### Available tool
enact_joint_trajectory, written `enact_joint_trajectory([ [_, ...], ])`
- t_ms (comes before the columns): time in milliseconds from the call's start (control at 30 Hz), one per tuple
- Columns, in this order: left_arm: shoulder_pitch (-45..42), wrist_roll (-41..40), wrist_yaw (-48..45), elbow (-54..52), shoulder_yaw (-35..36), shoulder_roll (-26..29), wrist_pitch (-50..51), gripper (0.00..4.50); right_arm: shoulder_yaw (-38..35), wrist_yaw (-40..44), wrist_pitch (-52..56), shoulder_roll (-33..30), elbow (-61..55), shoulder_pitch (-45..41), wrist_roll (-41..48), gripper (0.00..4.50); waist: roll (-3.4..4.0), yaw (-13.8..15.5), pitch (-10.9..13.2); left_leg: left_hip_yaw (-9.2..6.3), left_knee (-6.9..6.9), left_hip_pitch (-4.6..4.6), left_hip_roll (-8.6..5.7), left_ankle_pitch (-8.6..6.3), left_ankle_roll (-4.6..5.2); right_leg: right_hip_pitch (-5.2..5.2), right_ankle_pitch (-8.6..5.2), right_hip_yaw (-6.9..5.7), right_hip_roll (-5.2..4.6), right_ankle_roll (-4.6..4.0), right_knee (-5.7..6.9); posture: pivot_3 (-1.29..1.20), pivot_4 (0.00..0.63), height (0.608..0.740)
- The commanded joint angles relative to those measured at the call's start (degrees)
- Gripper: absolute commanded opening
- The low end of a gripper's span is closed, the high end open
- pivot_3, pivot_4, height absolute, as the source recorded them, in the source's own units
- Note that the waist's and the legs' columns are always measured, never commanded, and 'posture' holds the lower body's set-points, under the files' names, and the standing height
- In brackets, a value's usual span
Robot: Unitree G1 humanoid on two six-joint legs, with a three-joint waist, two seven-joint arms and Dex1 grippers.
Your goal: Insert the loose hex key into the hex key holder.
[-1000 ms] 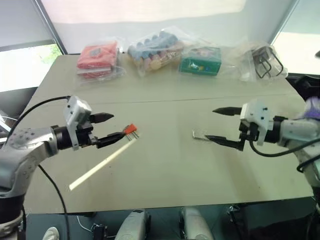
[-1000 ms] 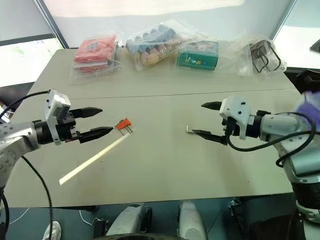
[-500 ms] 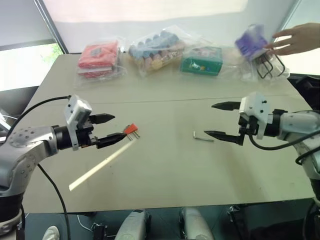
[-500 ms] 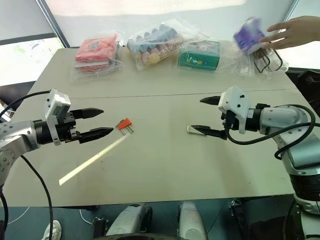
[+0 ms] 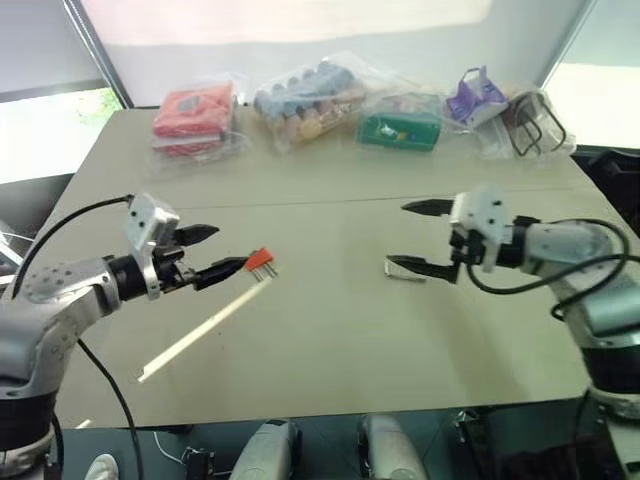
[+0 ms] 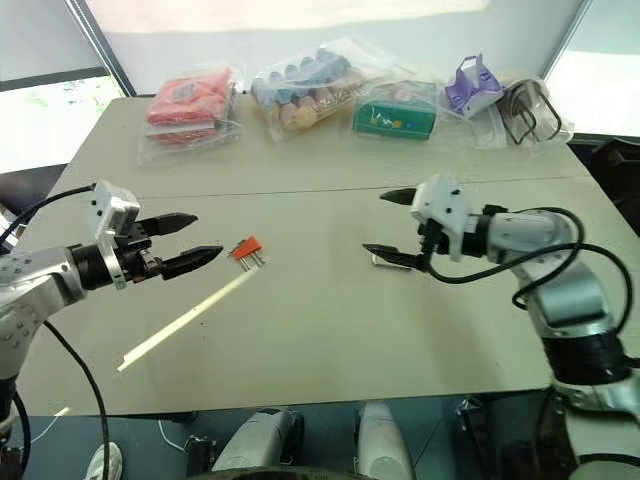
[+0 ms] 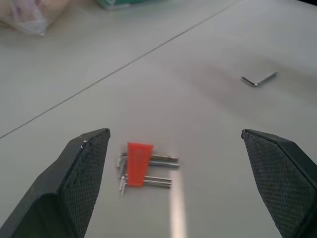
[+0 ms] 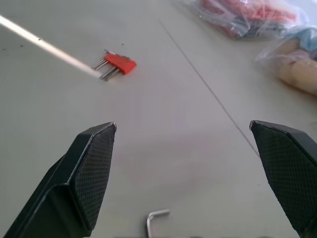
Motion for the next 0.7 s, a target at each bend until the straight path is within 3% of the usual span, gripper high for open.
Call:
enact_joint_trajectory([
  [33, 1.8, 4.5, 3.9, 3.3, 3.4, -2.0, -5.2, 4.45, 5.0, -4.9, -9.3, 7.6, 7.7, -4.2, -6.9, 4.50, -0.02, -0.6, 0.0, 0.00, -0.03, 0.01, 0.02, 0.11, -0.19, -0.01, 0.00, 0.00, 0.02, -0.01, 0.00, 0.00, 0.150, 0.740],
  [167, 4.3, 9.1, 8.9, 6.2, 5.4, -5.1, -10.0, 4.45, 10.9, -10.3, -21.2, 16.9, 20.5, -7.1, -15.2, 4.50, -0.03, -0.9, 0.0, 0.02, -0.18, 0.00, 0.01, 0.20, -0.36, -0.14, 0.01, 0.00, 0.05, -0.01, 0.01, 0.00, 0.150, 0.740],
  [367, 8.9, 9.4, 11.4, 1.7, 7.9, -7.4, -10.4, 4.45, 14.9, -17.4, -31.3, 27.4, 38.6, -13.5, -22.3, 4.50, -0.04, -1.0, 0.0, 0.09, -0.15, -0.06, -0.01, 0.22, -0.38, -0.24, 0.02, 0.00, 0.06, -0.02, 0.09, 0.00, 0.150, 0.740],
  [700, 12.6, 8.9, 13.0, -2.7, 9.8, -8.4, -9.3, 4.45, 16.3, -21.2, -38.9, 34.5, 54.6, -20.0, -27.0, 4.50, -0.05, -1.3, 0.0, 0.02, -0.17, -0.01, -0.01, 0.24, -0.41, -0.22, 0.02, -0.02, 0.10, -0.03, 0.16, 0.00, 0.150, 0.740],
])
